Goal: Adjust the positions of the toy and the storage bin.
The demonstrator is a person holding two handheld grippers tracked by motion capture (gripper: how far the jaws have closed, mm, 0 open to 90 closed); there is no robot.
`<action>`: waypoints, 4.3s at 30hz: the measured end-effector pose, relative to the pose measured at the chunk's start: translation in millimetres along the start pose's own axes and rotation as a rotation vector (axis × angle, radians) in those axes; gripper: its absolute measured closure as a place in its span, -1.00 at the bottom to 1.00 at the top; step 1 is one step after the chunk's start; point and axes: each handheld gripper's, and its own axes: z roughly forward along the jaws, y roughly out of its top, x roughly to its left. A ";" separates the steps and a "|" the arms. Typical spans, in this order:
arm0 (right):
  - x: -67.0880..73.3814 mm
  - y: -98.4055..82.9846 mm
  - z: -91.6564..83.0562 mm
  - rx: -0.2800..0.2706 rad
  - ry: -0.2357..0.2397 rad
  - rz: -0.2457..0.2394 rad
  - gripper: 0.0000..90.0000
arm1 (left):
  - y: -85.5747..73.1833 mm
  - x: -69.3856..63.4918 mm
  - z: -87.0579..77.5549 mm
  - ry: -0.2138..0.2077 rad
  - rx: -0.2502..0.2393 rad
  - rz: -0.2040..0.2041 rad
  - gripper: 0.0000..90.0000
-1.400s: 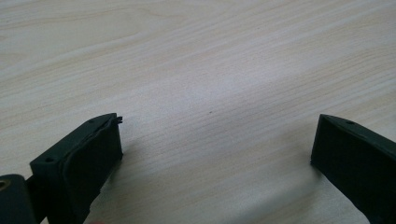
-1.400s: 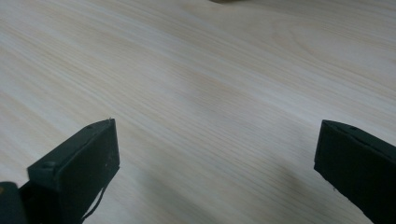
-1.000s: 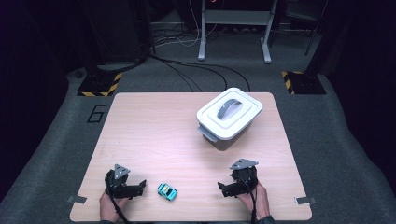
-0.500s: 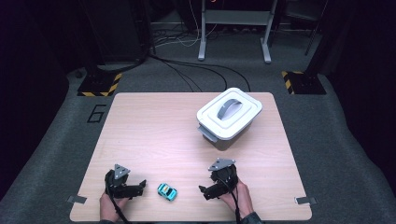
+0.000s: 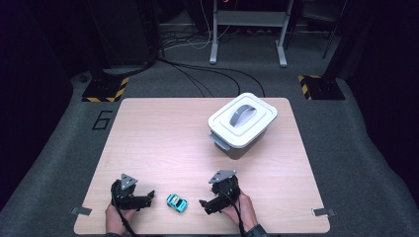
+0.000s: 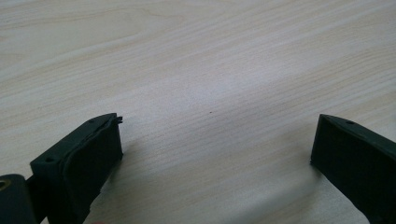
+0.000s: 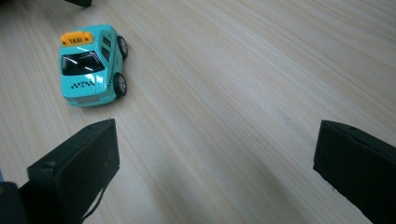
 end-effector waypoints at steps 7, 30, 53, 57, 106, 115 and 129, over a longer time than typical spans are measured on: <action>10.4 9.2 10.0 -0.005 0.030 -0.019 -1.00 | 0.0 0.0 0.0 0.000 0.000 0.000 -0.96; 47.1 36.8 39.4 -0.028 0.096 -0.053 -1.00 | -0.1 0.8 -1.0 0.001 0.007 0.006 -0.94; 72.0 38.5 67.8 -0.027 0.069 -0.135 -0.25 | -0.2 0.7 -1.1 0.005 0.005 0.003 -0.93; 76.2 37.6 66.5 -0.035 0.063 -0.165 -0.05 | -0.3 0.6 -0.9 0.005 0.002 0.003 -0.93; 52.7 33.0 19.7 -0.186 -0.005 -0.122 0.11 | -0.4 0.6 -1.0 0.007 0.000 0.002 -0.92; 32.6 23.0 -1.9 -0.209 -0.056 -0.073 0.11 | -0.5 0.2 -0.9 0.006 -0.001 -0.005 -0.92; -5.1 -6.6 -43.4 -0.242 -0.152 0.042 0.11 | -0.4 0.7 -1.0 0.007 0.000 0.002 -0.92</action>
